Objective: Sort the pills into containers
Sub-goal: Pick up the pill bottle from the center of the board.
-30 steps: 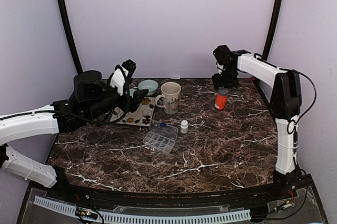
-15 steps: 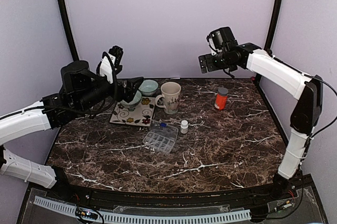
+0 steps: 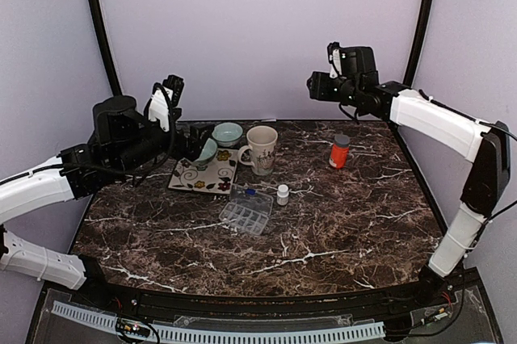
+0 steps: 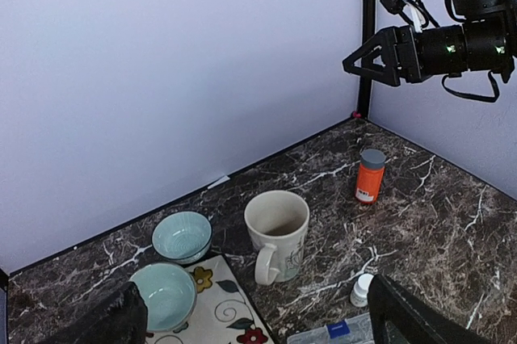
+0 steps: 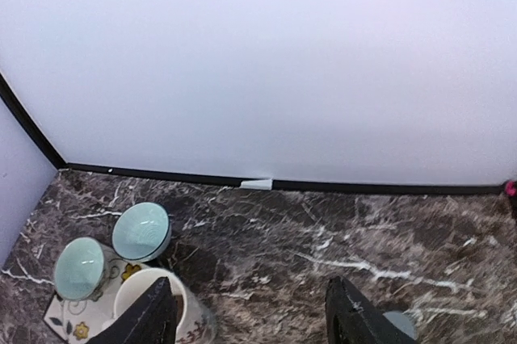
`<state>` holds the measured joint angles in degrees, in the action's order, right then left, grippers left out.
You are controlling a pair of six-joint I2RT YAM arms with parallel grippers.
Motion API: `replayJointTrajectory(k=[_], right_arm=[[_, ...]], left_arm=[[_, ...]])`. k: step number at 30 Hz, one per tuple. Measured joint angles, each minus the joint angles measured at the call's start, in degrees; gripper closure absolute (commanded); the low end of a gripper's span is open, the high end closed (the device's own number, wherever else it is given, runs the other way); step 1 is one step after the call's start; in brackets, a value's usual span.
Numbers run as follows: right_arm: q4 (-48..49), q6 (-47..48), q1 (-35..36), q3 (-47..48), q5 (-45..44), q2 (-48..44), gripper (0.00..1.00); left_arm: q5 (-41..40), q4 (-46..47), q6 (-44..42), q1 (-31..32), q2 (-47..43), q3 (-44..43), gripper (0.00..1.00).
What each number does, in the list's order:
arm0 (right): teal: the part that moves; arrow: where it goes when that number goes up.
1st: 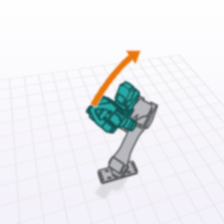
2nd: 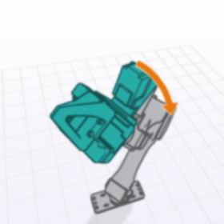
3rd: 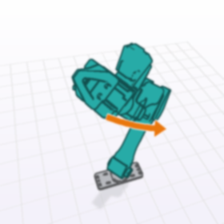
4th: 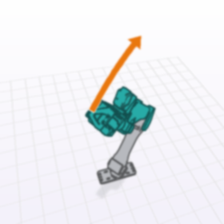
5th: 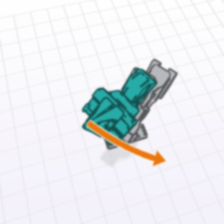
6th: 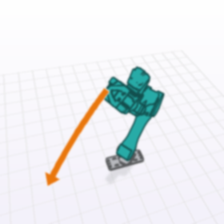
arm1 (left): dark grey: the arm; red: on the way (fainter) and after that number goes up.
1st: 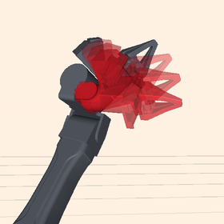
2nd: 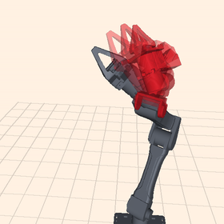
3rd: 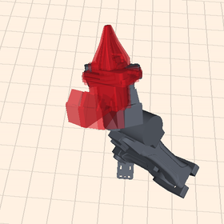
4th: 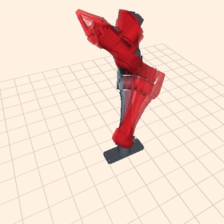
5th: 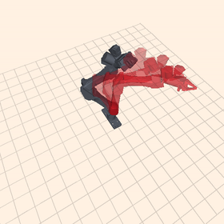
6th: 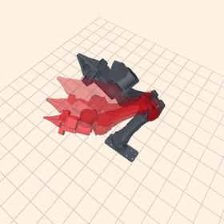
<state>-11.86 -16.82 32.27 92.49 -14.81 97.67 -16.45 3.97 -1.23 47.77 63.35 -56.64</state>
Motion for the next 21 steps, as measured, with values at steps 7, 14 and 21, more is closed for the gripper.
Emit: replayJointTrajectory(k=[7,14,21], right_arm=[[-1.3,-3.0,4.3,-8.1,3.2,-1.9,0.47],[-5.9,-4.2,7.5,-8.5,6.4,-1.9,0.53],[-12.9,-6.5,10.5,-7.7,6.4,1.5,0.58]], left_arm=[[-0.3,-0.4,3.3,0.0,-7.0,9.6,0.05],[0.2,-1.6,11.1,0.0,-9.0,13.2,0.09],[2.0,-2.4,12.0,0.0,-8.0,13.4,0.09]])
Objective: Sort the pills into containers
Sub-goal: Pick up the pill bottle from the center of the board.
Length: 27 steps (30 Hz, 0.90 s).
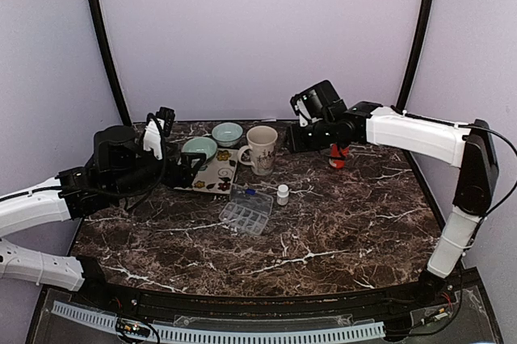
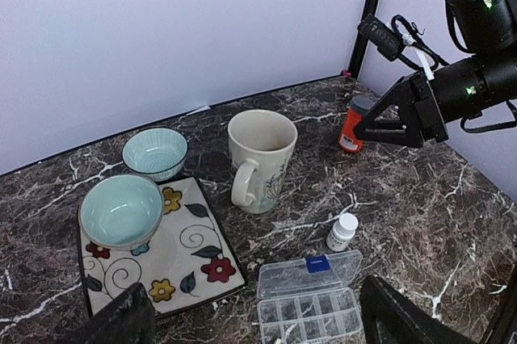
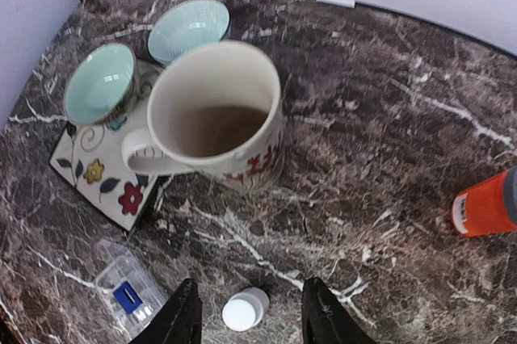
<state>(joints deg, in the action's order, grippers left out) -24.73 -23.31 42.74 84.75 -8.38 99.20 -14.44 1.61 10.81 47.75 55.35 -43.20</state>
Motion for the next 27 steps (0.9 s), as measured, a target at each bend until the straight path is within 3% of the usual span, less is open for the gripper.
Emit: replayJointTrajectory(k=[13,27], right_arm=[[-13.4,-2.7,1.7,7.8,7.0,11.6,0.57],[-21.8,-2.9,2.7,13.6,8.6,17.1,0.54]], left_arm=[[3.0,-0.1,-1.1,0.0,8.0,-0.6,0.10],[4.7,-0.4,-1.4,-0.7,8.5,-0.9,0.10]])
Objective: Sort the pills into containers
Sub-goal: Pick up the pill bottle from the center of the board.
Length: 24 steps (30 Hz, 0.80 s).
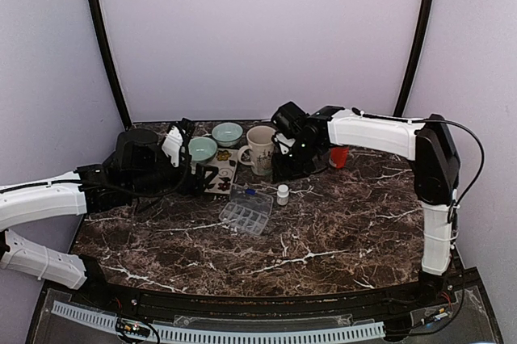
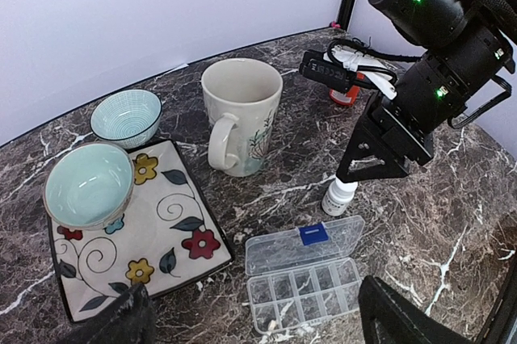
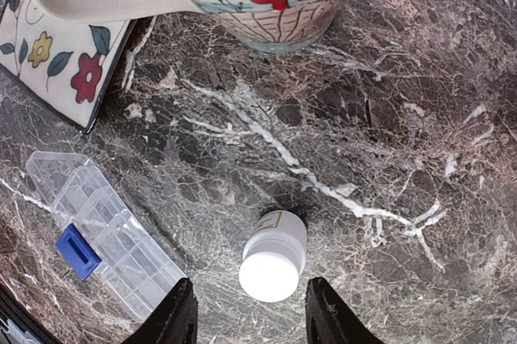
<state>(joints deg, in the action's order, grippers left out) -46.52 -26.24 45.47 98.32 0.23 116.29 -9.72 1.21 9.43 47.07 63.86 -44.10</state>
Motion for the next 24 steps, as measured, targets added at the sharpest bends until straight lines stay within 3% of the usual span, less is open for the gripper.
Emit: replayJointTrajectory(k=[24], right_arm=[[-3.3,0.8,0.3,3.4,-0.2,6.0,0.55]], left_arm=[[0.9,-1.4,0.0,-0.4,0.0,0.0,0.11]])
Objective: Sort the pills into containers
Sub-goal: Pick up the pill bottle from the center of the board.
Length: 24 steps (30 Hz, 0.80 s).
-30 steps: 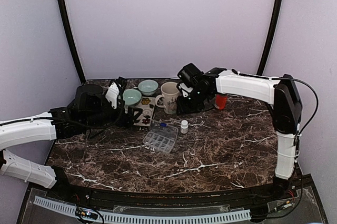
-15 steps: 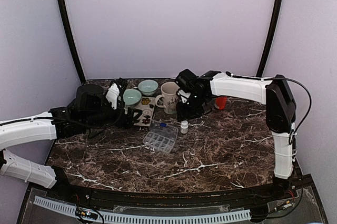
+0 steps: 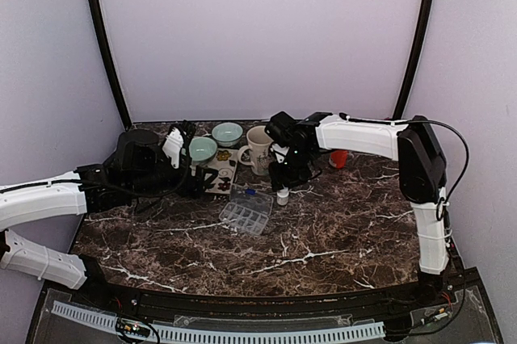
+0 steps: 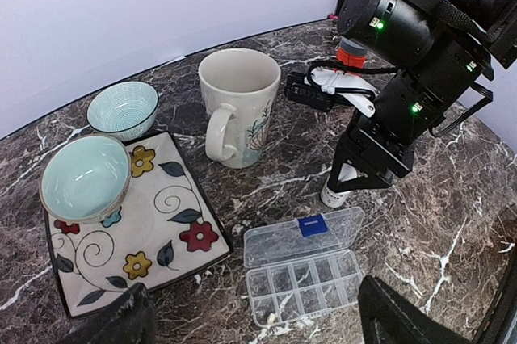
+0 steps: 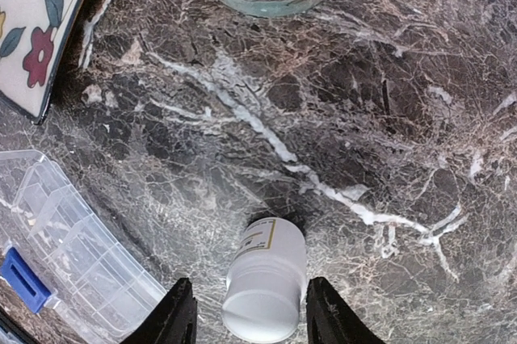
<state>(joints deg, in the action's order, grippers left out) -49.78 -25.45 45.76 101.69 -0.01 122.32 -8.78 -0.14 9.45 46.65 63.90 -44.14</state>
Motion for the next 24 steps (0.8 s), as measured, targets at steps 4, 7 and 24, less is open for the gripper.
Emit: replayJointTrajectory(k=[4,7,24], right_arm=[[-0.5,0.2,0.0,0.1,-0.1,0.2,0.58],[-0.6,0.6,0.0,0.2,-0.1,0.3,0.61],[-1.4,1.4,0.0,0.5,-1.3,0.7,0.64]], left_arm=[[0.0,-0.2,0.0,-0.2,0.1,-0.6,0.11],[0.1,-0.2,0.0,-0.3,0.1,-1.0,0.11],[0.5,-0.9,0.0,-0.8,0.8,-1.7,0.11]])
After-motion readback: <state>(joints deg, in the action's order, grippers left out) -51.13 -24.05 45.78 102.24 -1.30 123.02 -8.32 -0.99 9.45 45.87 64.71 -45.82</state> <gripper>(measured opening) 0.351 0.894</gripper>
